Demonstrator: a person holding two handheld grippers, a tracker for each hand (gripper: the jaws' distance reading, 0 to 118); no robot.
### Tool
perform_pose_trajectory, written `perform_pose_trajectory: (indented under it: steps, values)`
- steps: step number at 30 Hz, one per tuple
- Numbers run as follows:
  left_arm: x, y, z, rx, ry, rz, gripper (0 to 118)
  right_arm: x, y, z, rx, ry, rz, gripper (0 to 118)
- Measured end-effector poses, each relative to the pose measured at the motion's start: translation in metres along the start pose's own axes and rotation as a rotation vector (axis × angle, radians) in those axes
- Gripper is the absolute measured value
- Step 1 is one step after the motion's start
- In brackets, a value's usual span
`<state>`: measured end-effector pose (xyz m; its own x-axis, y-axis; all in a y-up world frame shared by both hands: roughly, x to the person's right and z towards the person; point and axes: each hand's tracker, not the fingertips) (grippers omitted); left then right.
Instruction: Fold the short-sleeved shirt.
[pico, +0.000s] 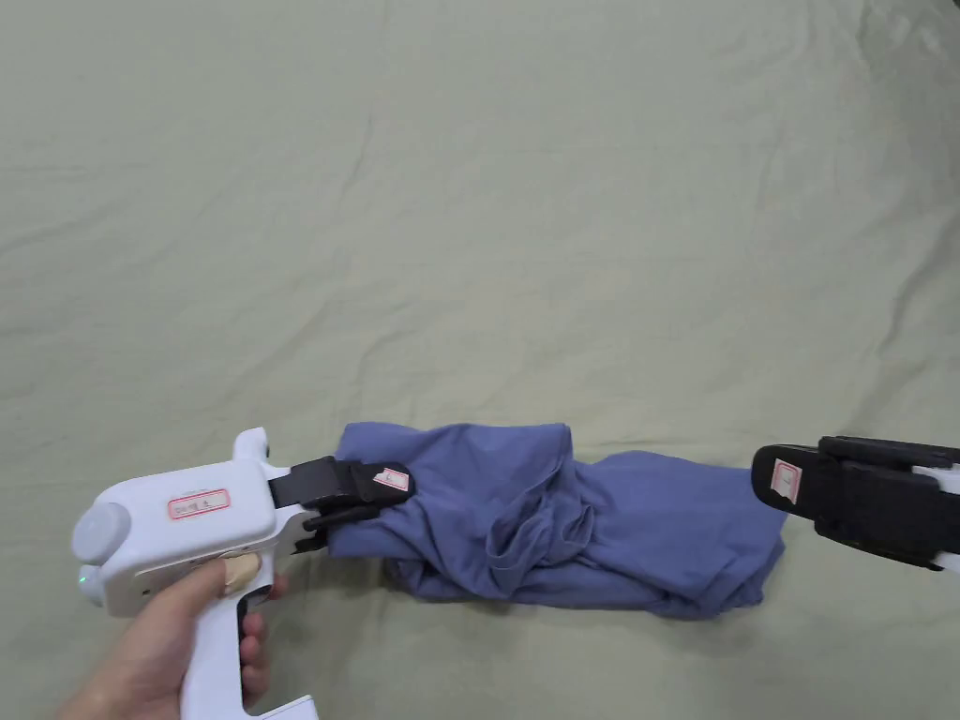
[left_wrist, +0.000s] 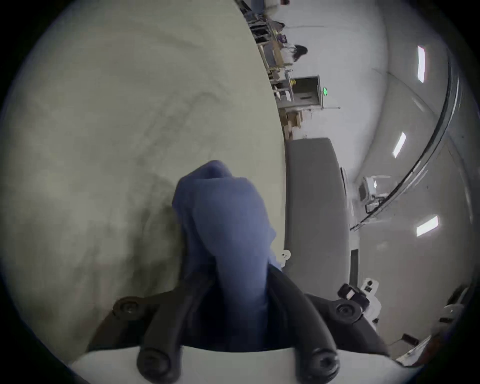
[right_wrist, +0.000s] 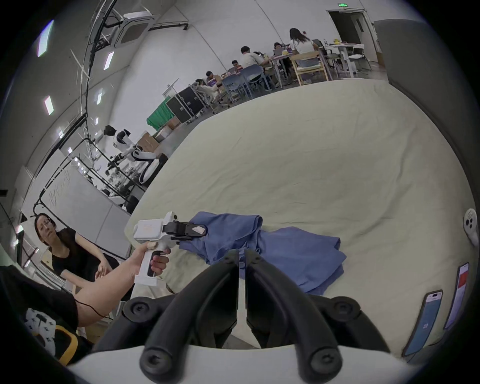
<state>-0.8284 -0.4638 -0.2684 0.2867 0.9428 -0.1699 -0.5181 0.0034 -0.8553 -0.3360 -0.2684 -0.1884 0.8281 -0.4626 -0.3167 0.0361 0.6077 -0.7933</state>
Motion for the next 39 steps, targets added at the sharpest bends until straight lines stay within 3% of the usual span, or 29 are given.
perform_pose_trajectory:
  steps: [3,8,12,15,20,23,28,29,30,31,32,33,35,39]
  values:
    - [0.033,-0.027,0.017,0.018,0.030,-0.080,11,-0.003,-0.001,0.003,0.004,0.010,0.002,7]
    - [0.072,-0.009,0.087,0.100,0.107,-0.268,11,-0.003,-0.003,0.010,0.006,-0.011,0.027,8]
    - [0.102,-0.005,0.095,0.166,0.359,-0.361,11,0.000,-0.003,0.009,0.025,0.005,-0.023,8]
    - [0.123,-0.022,0.053,0.189,0.593,-0.494,11,-0.003,-0.003,0.002,0.037,-0.034,-0.025,8]
    - [0.144,-0.077,-0.064,0.040,0.560,-0.640,11,-0.014,-0.007,-0.007,-0.015,-0.153,0.080,8]
    - [0.131,-0.101,-0.138,-0.100,0.609,-0.675,11,-0.013,-0.009,-0.004,-0.017,-0.151,0.086,8]
    - [0.114,-0.136,-0.196,-0.105,0.754,-0.813,12,0.000,-0.015,0.005,-0.007,-0.154,0.051,8]
    - [0.111,-0.141,-0.198,-0.074,0.779,-0.836,18,0.004,-0.018,0.006,-0.005,-0.158,0.043,8]
    - [0.113,-0.147,-0.197,-0.065,0.755,-0.869,37,0.009,-0.020,0.005,-0.003,-0.165,0.034,8]
    - [0.112,-0.150,-0.193,-0.080,0.670,-0.899,77,0.015,-0.022,0.003,-0.002,-0.171,0.025,8]
    - [0.113,-0.149,-0.188,-0.104,0.558,-0.868,101,0.023,-0.025,-0.001,0.001,-0.177,0.014,8]
    - [0.116,-0.147,-0.184,-0.136,0.493,-0.824,115,0.029,-0.027,-0.004,-0.007,-0.189,-0.009,8]
    - [0.130,-0.145,-0.164,-0.133,0.428,-0.742,117,0.041,-0.032,-0.010,-0.025,-0.220,-0.072,8]
    - [0.154,-0.132,-0.105,-0.013,0.337,-0.746,116,0.049,-0.037,-0.007,-0.010,-0.164,-0.118,8]
